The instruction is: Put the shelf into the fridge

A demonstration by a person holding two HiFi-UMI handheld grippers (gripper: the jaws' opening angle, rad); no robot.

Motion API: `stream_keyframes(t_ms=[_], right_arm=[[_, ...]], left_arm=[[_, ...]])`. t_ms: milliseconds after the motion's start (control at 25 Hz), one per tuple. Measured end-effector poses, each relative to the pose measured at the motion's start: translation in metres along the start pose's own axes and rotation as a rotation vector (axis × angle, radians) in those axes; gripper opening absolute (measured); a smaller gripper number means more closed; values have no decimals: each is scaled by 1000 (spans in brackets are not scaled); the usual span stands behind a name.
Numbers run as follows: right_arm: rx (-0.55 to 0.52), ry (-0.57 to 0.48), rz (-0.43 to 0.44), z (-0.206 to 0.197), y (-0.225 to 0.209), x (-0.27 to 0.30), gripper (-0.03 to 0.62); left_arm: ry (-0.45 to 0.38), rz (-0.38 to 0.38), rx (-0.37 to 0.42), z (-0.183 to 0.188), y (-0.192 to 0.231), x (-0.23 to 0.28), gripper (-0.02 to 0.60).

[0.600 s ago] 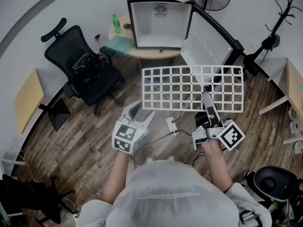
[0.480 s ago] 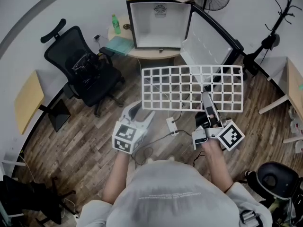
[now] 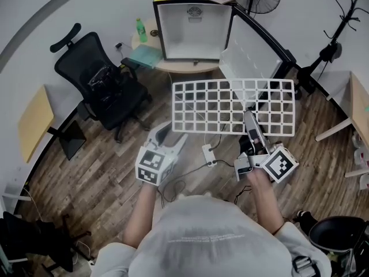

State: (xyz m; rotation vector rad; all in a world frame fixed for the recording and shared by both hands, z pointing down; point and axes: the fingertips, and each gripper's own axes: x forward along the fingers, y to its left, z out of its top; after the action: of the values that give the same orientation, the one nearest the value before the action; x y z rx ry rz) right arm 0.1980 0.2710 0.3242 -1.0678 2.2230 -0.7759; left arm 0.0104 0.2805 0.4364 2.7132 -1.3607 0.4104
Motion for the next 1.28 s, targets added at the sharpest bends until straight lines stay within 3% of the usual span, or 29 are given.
stream_keyframes(t_ms=[160, 480, 720, 1040, 1280], right_arm=[[5, 29, 11, 6, -9, 6, 51], [12, 106, 37, 14, -35, 11, 51], [25, 168, 70, 9, -49, 38, 54], [6, 182, 85, 0, -67, 119, 54], [-13, 175, 30, -1, -103, 214, 54]], left_arm=[[-26, 8, -58, 9, 1, 8, 218], [-16, 65, -66, 3, -11, 23, 218], [2, 135, -63, 5, 9, 29, 218], [-25, 162, -91, 6, 82, 65, 216], [-52, 154, -71, 15, 174, 125, 215]])
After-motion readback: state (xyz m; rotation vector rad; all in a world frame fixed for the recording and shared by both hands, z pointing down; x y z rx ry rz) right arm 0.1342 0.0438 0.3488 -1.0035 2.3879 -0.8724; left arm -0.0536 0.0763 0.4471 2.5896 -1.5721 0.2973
